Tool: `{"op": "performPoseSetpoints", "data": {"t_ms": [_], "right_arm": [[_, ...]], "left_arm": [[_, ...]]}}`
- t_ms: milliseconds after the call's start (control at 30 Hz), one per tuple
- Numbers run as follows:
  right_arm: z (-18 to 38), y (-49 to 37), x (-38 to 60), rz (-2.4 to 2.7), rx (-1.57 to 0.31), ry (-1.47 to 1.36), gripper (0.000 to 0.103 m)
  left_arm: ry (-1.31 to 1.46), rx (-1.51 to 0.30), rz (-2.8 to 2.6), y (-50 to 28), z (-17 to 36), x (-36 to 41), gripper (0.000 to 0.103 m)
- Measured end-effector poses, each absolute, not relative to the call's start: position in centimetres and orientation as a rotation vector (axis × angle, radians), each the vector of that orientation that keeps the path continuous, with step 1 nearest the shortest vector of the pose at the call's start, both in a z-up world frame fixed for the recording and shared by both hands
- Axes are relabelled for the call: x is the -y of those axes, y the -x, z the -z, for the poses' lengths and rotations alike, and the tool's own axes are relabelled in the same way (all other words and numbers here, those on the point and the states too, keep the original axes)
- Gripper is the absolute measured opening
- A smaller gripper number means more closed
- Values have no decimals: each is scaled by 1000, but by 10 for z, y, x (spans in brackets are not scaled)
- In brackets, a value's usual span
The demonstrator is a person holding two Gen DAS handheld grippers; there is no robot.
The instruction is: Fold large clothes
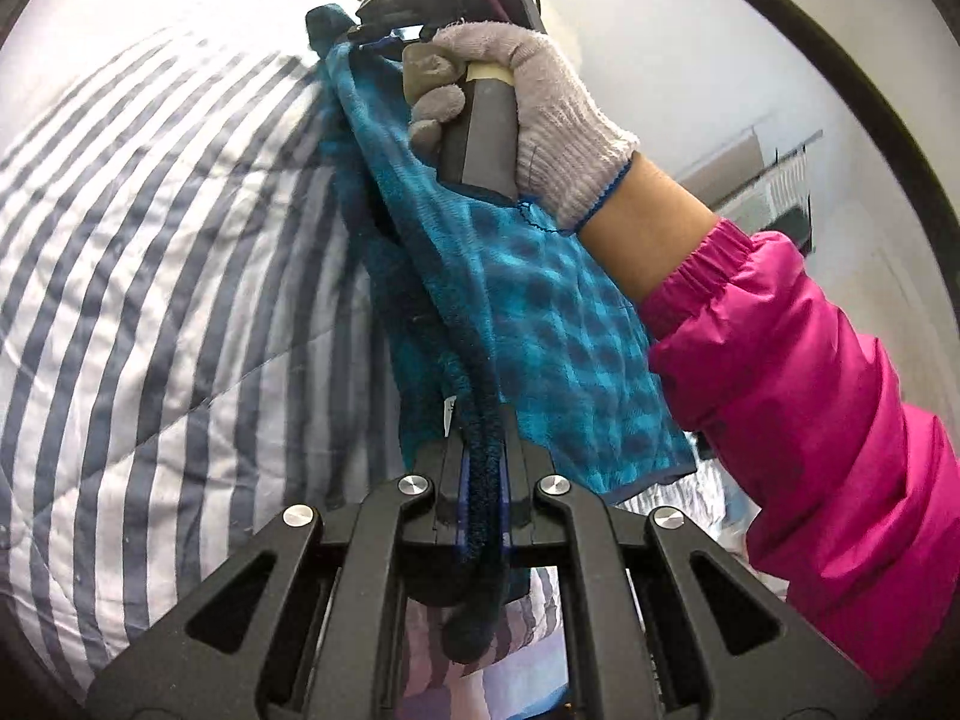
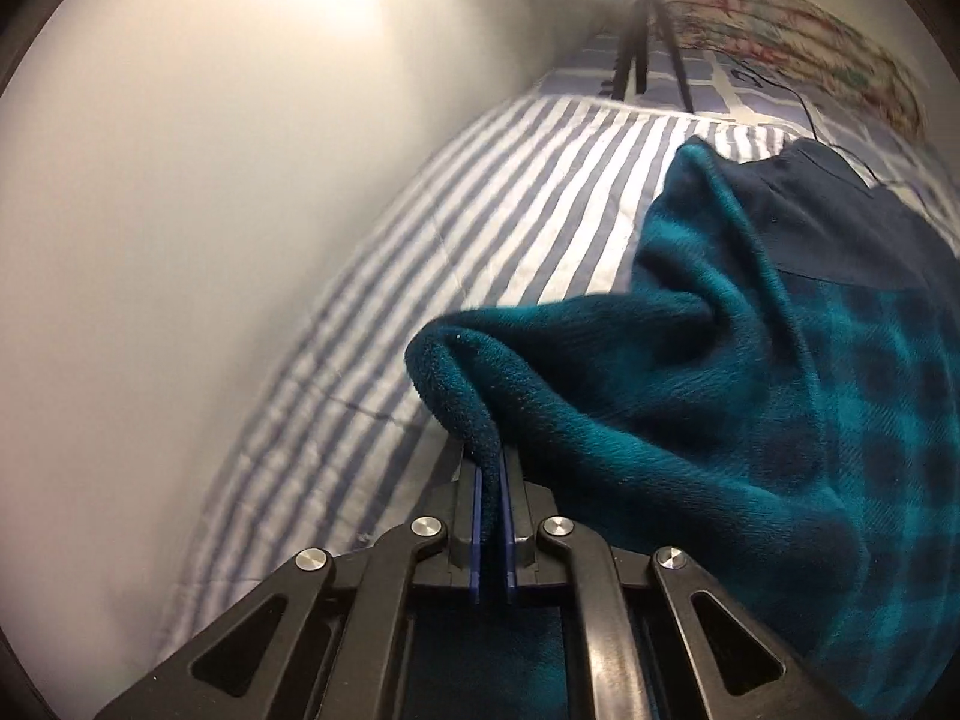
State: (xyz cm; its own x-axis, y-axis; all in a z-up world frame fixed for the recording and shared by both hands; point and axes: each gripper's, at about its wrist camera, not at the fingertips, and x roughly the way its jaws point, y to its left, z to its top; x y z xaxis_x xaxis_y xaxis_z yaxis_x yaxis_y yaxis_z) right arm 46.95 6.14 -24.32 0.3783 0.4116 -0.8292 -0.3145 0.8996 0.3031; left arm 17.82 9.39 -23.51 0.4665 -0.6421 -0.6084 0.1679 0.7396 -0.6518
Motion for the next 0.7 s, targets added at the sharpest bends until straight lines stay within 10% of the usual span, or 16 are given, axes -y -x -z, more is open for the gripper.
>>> {"op": "performPoseSetpoints", "data": {"t_ms": [700], "right_arm": [[248,-471,173,-413,-936,-682,2]], "left_arm": [[238,-1074,668,-225,243,55,4]]}}
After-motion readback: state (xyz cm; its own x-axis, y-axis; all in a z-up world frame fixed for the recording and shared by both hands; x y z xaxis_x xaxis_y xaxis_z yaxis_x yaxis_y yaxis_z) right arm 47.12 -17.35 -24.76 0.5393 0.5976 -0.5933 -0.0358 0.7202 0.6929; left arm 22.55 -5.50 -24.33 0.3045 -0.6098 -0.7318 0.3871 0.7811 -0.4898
